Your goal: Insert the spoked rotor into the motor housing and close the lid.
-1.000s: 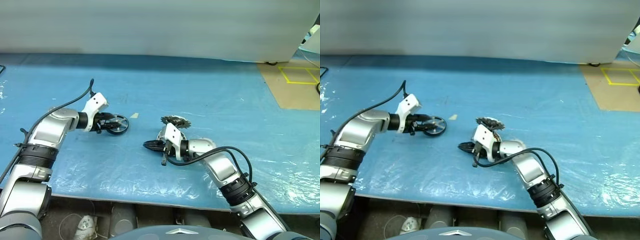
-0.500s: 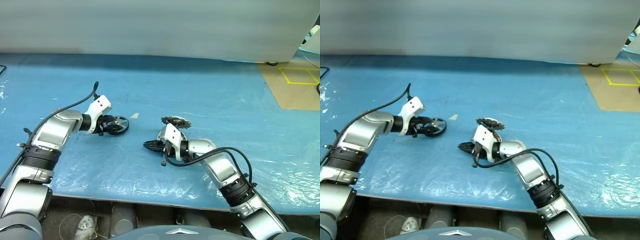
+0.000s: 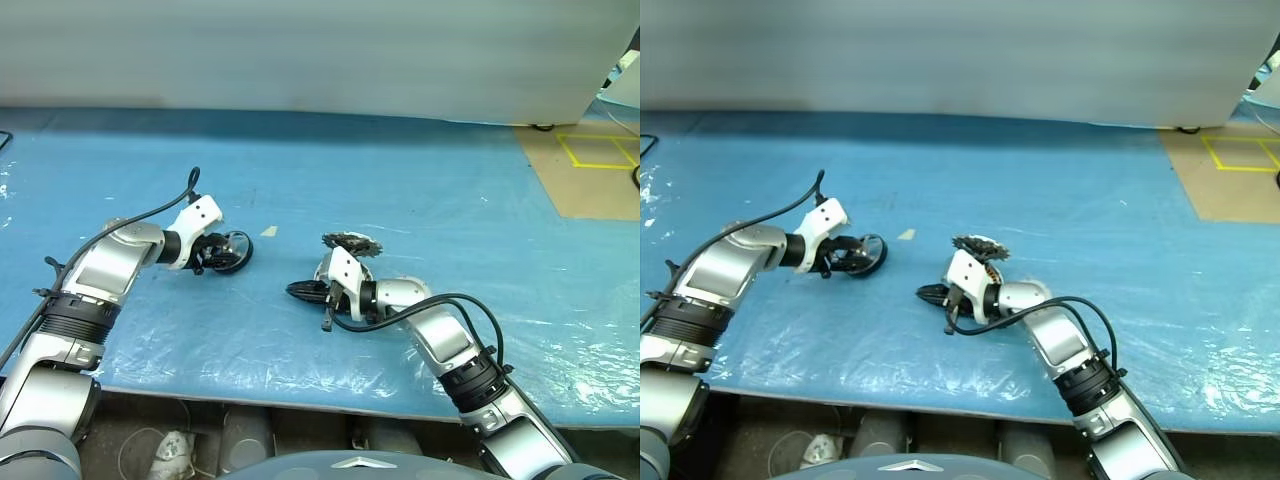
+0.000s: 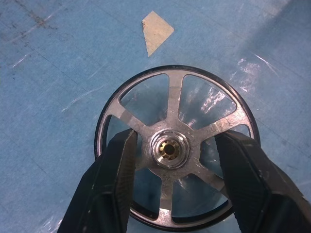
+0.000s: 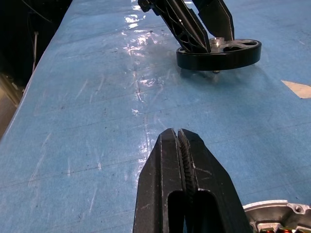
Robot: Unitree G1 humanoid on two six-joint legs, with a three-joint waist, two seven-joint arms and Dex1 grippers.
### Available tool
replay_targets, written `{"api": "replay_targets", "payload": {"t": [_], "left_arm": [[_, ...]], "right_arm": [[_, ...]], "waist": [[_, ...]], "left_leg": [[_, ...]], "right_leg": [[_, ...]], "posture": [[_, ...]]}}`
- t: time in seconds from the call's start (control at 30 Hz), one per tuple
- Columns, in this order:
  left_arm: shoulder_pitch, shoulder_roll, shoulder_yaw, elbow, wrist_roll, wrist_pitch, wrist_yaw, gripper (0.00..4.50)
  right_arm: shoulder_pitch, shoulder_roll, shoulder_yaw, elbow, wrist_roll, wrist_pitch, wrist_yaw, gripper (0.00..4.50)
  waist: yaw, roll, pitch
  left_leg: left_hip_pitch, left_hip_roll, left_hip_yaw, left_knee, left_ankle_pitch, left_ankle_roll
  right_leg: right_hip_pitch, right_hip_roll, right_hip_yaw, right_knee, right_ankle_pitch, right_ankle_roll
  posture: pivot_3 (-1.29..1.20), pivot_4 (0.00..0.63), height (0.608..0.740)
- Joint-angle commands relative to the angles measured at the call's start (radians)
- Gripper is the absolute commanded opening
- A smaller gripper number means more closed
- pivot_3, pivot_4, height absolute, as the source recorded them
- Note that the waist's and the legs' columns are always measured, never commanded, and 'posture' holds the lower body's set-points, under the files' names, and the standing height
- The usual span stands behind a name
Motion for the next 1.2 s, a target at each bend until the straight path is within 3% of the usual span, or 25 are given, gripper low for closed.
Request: {"api": "replay_targets", "payload": {"t": [0.03, 0.2, 0.5, 0.6, 0.73, 1.2], "left_arm": [[0.035, -0.001, -0.006, -0.005, -0.012, 0.042, -0.018, 2.08], [0.026, -0.029, 0.025, -0.018, -0.033, 0.055, -0.006, 1.35], [-0.010, -0.099, 0.095, -0.028, -0.118, 0.034, -0.053, 1.35], [0.015, -0.117, 0.118, -0.099, -0.217, 0.002, -0.159, 1.35], [0.009, -0.158, 0.152, -0.113, -0.305, 0.032, -0.171, 1.35], [-0.054, -0.215, -0.001, -0.157, -0.335, 0.105, -0.220, 1.35]], "right_arm": [[0.000, 0.000, 0.010, 0.005, -0.011, -0.004, -0.001, 0.00], [-0.004, -0.008, -0.001, -0.005, -0.008, 0.001, 0.003, 0.00], [-0.007, -0.075, -0.095, -0.081, 0.072, 0.042, 0.039, 0.00], [0.007, -0.119, -0.152, -0.123, 0.110, 0.067, 0.050, 0.00], [0.032, -0.176, -0.208, -0.158, 0.138, 0.084, 0.057, 0.00], [0.127, -0.311, -0.341, -0.226, 0.180, 0.125, 0.042, 0.00]], "waist": [[0.001, 0.001, -0.001], [0.004, 0.002, -0.001], [0.023, 0.002, 0.000], [0.024, 0.001, 0.000], [0.022, 0.001, 0.001], [0.010, 0.001, 0.001]], "left_leg": [[0.000, 0.000, 0.000, 0.000, 0.000, 0.000], [0.001, 0.000, 0.000, -0.001, 0.000, 0.000], [-0.001, -0.001, 0.000, 0.000, 0.000, 0.000], [-0.004, -0.001, 0.000, -0.001, 0.000, 0.000], [-0.009, 0.000, -0.001, -0.002, 0.000, 0.000], [-0.009, 0.000, -0.001, -0.002, 0.001, 0.002]], "right_leg": [[0.000, 0.000, 0.000, 0.000, 0.000, 0.000], [0.002, -0.001, 0.000, -0.001, 0.000, 0.000], [0.002, -0.002, -0.001, -0.004, 0.000, 0.000], [-0.001, -0.001, -0.001, -0.004, 0.000, 0.000], [-0.006, 0.000, -0.003, -0.004, 0.002, 0.004], [-0.006, 0.000, -0.003, -0.004, 0.000, 0.001]], "posture": [[0.00, 0.150, 0.740], [0.00, 0.150, 0.740], [0.00, 0.150, 0.740], [0.00, 0.150, 0.740], [0.00, 0.150, 0.740], [0.00, 0.150, 0.740]]}}
